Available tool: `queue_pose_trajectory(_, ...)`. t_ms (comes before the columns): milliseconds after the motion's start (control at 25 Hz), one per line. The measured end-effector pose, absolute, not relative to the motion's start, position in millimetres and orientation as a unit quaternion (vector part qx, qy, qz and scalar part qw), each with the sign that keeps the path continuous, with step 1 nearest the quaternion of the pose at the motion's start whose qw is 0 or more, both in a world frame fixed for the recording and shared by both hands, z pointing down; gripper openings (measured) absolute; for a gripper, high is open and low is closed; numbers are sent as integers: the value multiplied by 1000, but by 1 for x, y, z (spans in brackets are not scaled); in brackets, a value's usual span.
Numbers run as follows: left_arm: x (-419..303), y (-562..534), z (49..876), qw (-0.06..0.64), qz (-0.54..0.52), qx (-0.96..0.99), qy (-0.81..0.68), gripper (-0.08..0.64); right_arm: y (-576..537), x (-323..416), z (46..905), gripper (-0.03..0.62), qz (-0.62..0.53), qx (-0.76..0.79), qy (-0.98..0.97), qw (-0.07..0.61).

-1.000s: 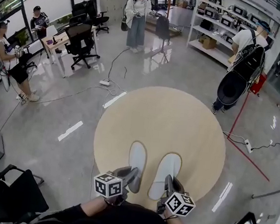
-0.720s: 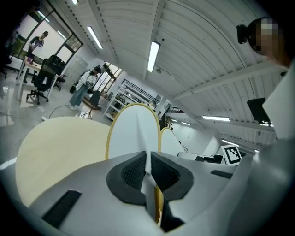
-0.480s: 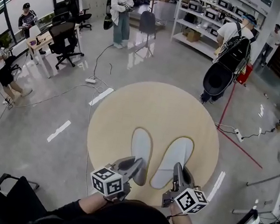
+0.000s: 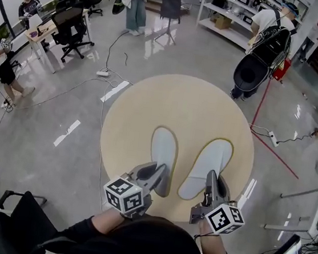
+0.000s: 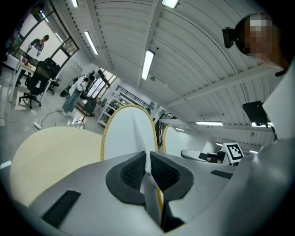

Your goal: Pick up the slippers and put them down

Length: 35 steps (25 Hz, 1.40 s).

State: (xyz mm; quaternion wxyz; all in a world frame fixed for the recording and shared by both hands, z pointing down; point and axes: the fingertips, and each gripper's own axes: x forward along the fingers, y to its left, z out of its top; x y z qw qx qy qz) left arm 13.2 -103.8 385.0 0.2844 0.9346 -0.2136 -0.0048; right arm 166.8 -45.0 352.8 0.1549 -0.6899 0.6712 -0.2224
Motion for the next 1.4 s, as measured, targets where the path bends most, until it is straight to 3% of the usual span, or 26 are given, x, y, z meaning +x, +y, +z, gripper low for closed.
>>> queue_pose_trajectory(720,60,-123,411,318,17,936,-149,31,-32,205,379,29,-233,-744,606,156)
queue_pose_trajectory(1080,133,-95,454,337,61,926,-158,31,-4,289,429,29,-264,-748,585,167)
queue_pose_trajectory(1400,253,-75,464,351,84,909,-208,31,-12,412,454,29,-310,-709,614,157)
